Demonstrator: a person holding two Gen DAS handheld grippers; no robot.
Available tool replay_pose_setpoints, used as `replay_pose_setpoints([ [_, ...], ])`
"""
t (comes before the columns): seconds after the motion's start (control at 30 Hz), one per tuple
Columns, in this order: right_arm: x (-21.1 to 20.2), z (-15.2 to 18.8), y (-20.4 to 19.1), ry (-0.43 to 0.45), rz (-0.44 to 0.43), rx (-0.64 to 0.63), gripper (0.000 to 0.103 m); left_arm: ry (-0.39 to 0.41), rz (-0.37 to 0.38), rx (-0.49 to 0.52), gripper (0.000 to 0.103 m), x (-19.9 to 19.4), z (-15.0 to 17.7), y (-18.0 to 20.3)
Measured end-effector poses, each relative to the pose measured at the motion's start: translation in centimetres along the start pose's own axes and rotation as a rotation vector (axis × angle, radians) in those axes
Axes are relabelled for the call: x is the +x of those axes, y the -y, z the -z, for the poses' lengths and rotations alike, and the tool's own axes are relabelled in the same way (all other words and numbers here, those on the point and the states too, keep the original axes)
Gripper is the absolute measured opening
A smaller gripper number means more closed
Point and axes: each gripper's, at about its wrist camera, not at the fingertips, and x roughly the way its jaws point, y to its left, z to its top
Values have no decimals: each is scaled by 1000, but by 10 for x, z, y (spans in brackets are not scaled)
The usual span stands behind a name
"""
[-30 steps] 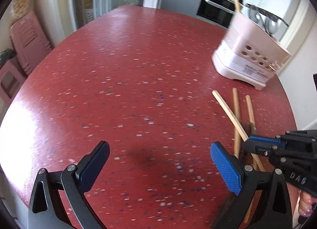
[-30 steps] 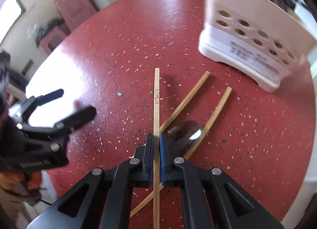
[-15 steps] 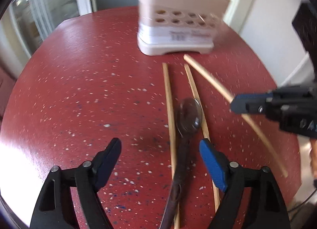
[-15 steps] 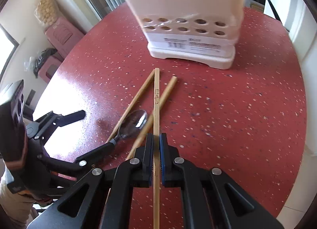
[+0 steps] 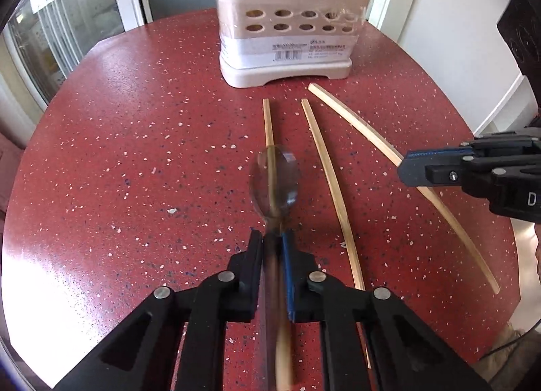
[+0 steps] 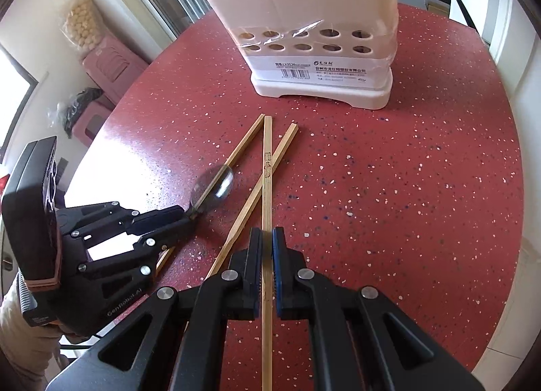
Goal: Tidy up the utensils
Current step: 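Grasp the last dark spoon with the left tool and lift it while the right tool holds the chopstick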
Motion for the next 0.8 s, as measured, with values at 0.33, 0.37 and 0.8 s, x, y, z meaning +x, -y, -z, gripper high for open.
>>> replay_pose_setpoints([
  [0.33, -5, 0, 7, 19, -46, 22, 6, 135, 44, -154, 41, -29, -5, -28],
  [0.37, -6, 0, 8, 23, -52, 25, 6, 151, 48, -166, 41, -33, -6, -31],
  [0.8, -41, -9, 12, 109, -109, 33, 6, 199, 44, -219, 41, -52, -23, -39],
])
